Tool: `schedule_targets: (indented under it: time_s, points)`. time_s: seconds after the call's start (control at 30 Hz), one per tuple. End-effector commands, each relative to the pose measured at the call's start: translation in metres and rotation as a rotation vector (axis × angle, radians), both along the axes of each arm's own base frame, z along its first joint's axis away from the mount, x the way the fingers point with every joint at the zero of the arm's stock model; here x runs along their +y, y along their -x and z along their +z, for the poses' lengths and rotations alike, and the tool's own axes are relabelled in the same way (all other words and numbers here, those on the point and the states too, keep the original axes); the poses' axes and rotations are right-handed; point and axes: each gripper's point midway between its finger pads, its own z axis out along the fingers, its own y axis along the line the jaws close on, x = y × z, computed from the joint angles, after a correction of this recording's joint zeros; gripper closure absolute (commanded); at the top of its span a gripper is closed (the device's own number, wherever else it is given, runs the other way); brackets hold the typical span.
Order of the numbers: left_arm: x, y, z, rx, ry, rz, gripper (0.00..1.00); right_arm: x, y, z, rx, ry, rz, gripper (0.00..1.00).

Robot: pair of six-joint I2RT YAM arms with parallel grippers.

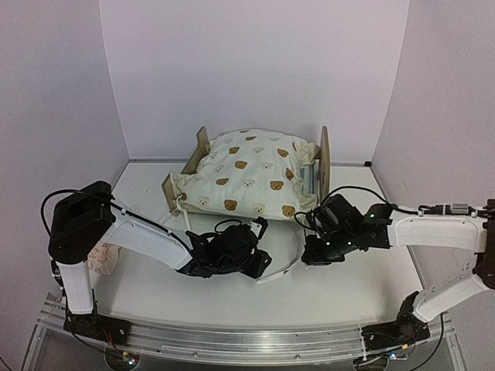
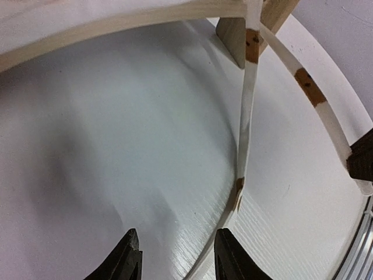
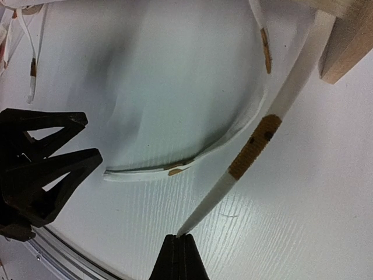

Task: Set up the pet bed

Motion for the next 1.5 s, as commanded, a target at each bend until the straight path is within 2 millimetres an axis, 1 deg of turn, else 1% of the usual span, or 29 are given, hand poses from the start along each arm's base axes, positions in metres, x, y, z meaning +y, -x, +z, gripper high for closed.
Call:
schedule_targets:
  time_s: [0.0,0.1,0.17,0.33,0.53,0.67,0.8,0.87,1.0,1.1,1.17,1.2,1.33,1.4,1.47]
  points:
    - [-0.009,0.006,-0.003,0.041,0.057,-0.055,0.58,0.026,0.0,-0.01,0.078,-0.067,-0.004,1.0]
    - [-0.006,0.012,-0.012,0.079,0.072,-0.063,0.6,0.037,-0.008,-0.02,0.09,-0.081,-0.023,1.0]
    - [-0.003,0.015,-0.015,0.1,0.082,-0.061,0.61,0.044,-0.014,-0.029,0.097,-0.081,-0.039,1.0]
    - [0.003,0.028,-0.022,0.159,0.11,-0.082,0.61,0.054,-0.027,-0.042,0.095,-0.085,-0.085,1.0]
    - [0.004,0.046,-0.031,0.243,0.152,-0.127,0.63,0.055,-0.041,-0.054,0.066,-0.09,-0.162,1.0]
    - [-0.003,0.058,-0.033,0.299,0.191,-0.174,0.65,0.054,-0.046,-0.065,0.063,-0.084,-0.206,1.0]
    - [-0.013,0.071,-0.03,0.345,0.246,-0.237,0.69,0.05,-0.047,-0.079,0.072,-0.064,-0.236,1.0]
    - [-0.014,0.074,-0.027,0.354,0.257,-0.245,0.7,0.049,-0.046,-0.083,0.075,-0.053,-0.234,1.0]
    - [-0.017,0.088,-0.019,0.363,0.279,-0.301,0.73,0.048,-0.045,-0.088,0.079,-0.04,-0.221,1.0]
    - [-0.022,0.101,-0.017,0.36,0.279,-0.347,0.78,0.05,-0.044,-0.091,0.086,-0.037,-0.209,1.0]
    - [-0.025,0.107,-0.017,0.357,0.274,-0.37,0.79,0.051,-0.043,-0.093,0.095,-0.036,-0.206,1.0]
    - [-0.027,0.109,-0.017,0.355,0.274,-0.377,0.79,0.051,-0.042,-0.094,0.103,-0.038,-0.205,1.0]
    - [-0.032,0.113,-0.014,0.34,0.278,-0.391,0.77,0.049,-0.036,-0.094,0.118,-0.044,-0.2,0.92]
    - [-0.033,0.113,-0.013,0.327,0.267,-0.388,0.74,0.045,-0.034,-0.09,0.112,-0.045,-0.196,0.87]
    - [-0.033,0.11,-0.013,0.308,0.245,-0.372,0.68,0.041,-0.031,-0.083,0.1,-0.046,-0.185,0.83]
